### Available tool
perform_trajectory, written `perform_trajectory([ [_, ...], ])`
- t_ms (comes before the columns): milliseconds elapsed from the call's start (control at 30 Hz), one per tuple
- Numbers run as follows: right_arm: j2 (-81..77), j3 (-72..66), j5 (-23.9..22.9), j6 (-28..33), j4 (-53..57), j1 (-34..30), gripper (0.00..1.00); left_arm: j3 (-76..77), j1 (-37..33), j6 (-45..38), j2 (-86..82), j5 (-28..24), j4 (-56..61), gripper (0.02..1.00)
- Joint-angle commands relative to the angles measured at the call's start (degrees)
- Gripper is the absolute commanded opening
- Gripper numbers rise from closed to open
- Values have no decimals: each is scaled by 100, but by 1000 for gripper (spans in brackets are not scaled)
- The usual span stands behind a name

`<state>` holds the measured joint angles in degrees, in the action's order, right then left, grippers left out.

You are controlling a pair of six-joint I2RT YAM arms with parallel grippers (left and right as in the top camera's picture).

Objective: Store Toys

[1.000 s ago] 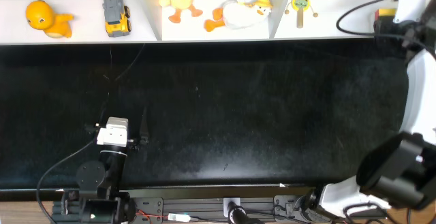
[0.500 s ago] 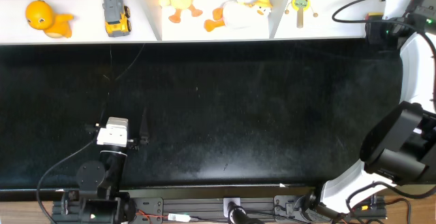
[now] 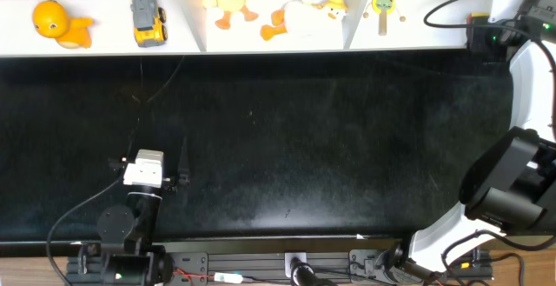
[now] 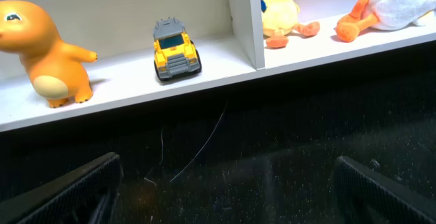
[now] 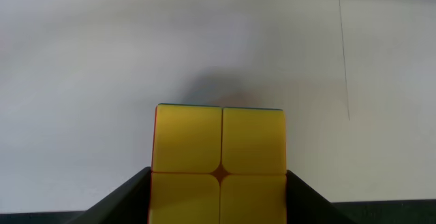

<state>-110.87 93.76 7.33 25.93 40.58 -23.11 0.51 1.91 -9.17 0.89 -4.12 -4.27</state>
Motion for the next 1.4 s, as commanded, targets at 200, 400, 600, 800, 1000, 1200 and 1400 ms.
perform_trajectory([
  [200, 20, 192, 184, -70, -155, 24, 855, -7, 52, 66, -72, -76, -17, 998],
  [400, 302, 160, 184, -72, 101, 24, 998, -7, 52, 66, -72, -76, -17, 996],
  [600, 1169, -772, 157, -199, -131, -42, 996, -7, 52, 68, -72, -76, -15, 996],
  [800, 2693, -2599, 151, -201, -540, -173, 998, -7, 52, 66, -72, -79, -15, 996],
  [1000, 4400, -4400, 26, -1023, -905, -20, 996, -7, 52, 66, -72, -79, -17, 996],
  [1200, 5904, -5989, -538, -1611, -1709, 1207, 993, -7, 52, 66, -72, -79, -15, 996],
  [1400, 7427, -7324, -1021, -2771, -2732, 2319, 996, -7, 52, 66, -72, -76, -15, 996],
])
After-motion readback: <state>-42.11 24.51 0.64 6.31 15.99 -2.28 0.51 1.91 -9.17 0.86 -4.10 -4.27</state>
